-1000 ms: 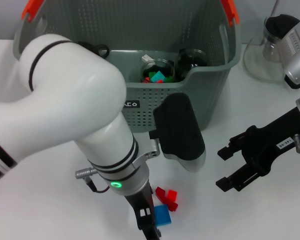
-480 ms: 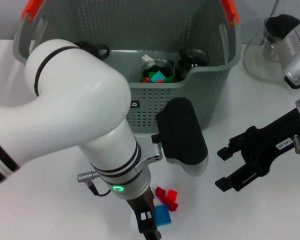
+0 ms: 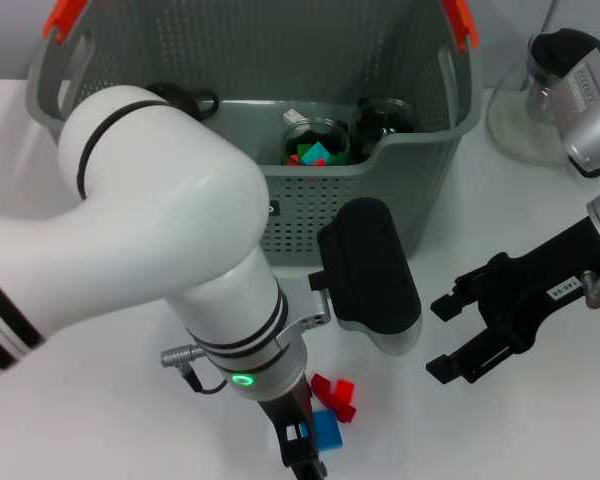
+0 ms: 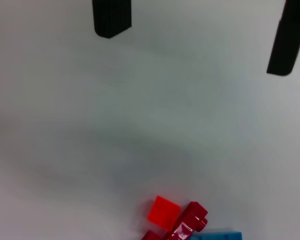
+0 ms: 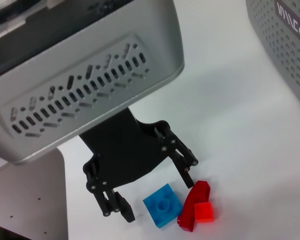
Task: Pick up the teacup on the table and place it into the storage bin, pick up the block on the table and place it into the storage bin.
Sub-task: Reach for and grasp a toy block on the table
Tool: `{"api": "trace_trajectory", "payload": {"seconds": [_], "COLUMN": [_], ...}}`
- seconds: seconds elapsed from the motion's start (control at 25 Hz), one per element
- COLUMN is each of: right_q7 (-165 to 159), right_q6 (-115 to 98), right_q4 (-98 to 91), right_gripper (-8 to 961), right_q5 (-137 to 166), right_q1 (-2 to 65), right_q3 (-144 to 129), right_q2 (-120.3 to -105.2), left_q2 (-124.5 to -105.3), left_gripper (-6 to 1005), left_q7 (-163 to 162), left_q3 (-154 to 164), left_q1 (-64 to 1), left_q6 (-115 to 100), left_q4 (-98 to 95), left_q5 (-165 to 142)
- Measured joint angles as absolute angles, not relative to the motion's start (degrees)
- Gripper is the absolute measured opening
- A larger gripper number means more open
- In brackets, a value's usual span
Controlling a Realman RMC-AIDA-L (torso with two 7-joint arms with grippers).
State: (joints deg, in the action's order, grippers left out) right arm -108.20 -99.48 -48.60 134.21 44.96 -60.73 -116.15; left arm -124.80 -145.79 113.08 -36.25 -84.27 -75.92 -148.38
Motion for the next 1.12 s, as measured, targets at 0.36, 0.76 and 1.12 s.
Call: {"api": "trace_trajectory", "payload": {"seconds": [0.36, 0.76, 1.12], "right_q7": [-108.36, -108.32, -108.51], "right_q6": [-99.28, -98.77, -98.77], "right_q4": [-48.75, -48.79, -48.82], "right_gripper": [939, 938, 938], "right_q5": [134.21, 134.21, 134.21], "right_q1": [45.08, 45.09, 45.18], "right_q3": [-60.73, -60.73, -60.64], "right_q2": [-116.19, -116.19, -116.19], "left_q2": [-124.8, -124.8, -124.8], "left_gripper": [821, 789, 653], "left_q7": [-146.82, -147.45, -148.78], "left_q3": [114.04, 114.1, 114.62], "left_q1": [-36.96, -37.39, -37.74], "left_q6": [-83.61, -83.57, -82.76], "left_q4": [-75.25, -75.13, -74.89], "left_q5": [-148.52, -148.18, -148.52]}}
